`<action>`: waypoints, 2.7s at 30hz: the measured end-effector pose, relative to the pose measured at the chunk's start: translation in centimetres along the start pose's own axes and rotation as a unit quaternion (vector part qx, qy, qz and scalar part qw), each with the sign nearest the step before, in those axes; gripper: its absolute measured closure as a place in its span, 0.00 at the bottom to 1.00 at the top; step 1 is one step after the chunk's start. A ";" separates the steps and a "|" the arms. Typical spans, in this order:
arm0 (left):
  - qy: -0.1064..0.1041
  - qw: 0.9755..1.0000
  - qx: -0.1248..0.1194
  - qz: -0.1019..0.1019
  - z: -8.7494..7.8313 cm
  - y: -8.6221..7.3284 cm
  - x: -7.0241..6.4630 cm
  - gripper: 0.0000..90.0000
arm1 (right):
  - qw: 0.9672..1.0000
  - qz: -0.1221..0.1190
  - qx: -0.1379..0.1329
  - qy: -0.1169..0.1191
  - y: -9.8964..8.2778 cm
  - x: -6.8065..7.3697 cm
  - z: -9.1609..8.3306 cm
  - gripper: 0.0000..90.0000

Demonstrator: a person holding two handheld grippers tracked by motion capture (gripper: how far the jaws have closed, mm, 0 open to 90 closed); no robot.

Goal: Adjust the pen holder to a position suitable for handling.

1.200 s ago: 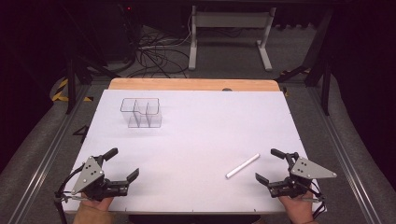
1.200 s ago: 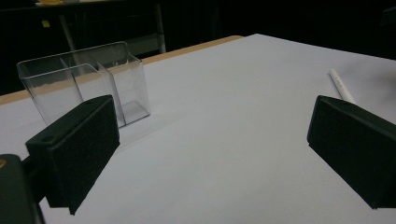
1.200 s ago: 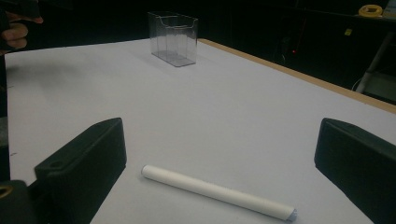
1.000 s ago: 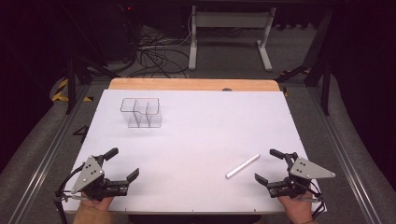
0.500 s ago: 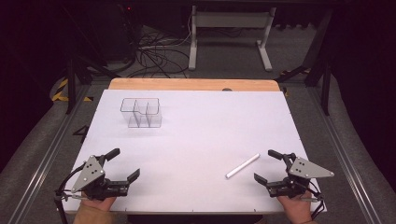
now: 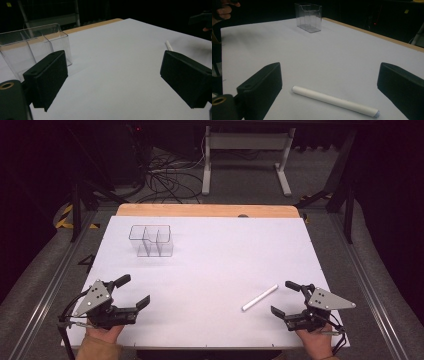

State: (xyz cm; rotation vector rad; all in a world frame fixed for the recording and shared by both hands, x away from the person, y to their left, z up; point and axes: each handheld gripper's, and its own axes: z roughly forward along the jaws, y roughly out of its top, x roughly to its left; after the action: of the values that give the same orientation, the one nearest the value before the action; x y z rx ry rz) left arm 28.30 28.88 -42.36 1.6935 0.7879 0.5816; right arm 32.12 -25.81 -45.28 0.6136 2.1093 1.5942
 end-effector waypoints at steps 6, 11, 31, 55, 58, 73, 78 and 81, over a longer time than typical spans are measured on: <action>-0.007 1.000 0.013 0.009 0.5 0.9 0.7 0.09 | 1.000 -0.001 0.004 0.001 0.0 0.1 0.0 0.07; -0.013 1.000 0.014 0.015 1.0 1.2 0.8 0.09 | 1.000 0.001 0.004 0.003 -0.1 0.1 0.1 0.07; -0.056 0.997 0.034 0.039 1.9 4.1 2.5 0.21 | 1.000 0.013 0.008 0.005 -0.5 -0.2 -0.1 0.07; -0.037 0.996 0.065 0.052 4.3 7.0 5.9 0.20 | 0.999 0.033 0.015 0.002 -1.4 0.0 -1.1 0.07; -0.035 0.996 0.058 0.051 4.5 6.9 6.2 0.17 | 0.999 0.033 0.014 0.004 -1.4 0.0 -1.0 0.07; -0.006 0.990 0.109 0.084 5.2 8.1 7.8 0.18 | 0.999 0.033 0.016 0.008 -1.4 0.2 -1.0 0.07; -0.002 0.988 0.138 0.077 5.9 8.6 8.8 0.20 | 0.999 0.034 0.015 0.010 -1.4 0.2 -1.0 0.07; 0.001 0.985 0.158 0.071 6.5 8.9 9.5 0.22 | 0.999 0.034 0.015 0.012 -1.4 0.2 -1.0 0.07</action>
State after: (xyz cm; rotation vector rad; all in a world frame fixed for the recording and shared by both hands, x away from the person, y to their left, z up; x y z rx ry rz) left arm 41.10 30.60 -35.62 2.0538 0.7967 0.5776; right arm 31.25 -26.79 -46.40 0.6863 2.1540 1.6171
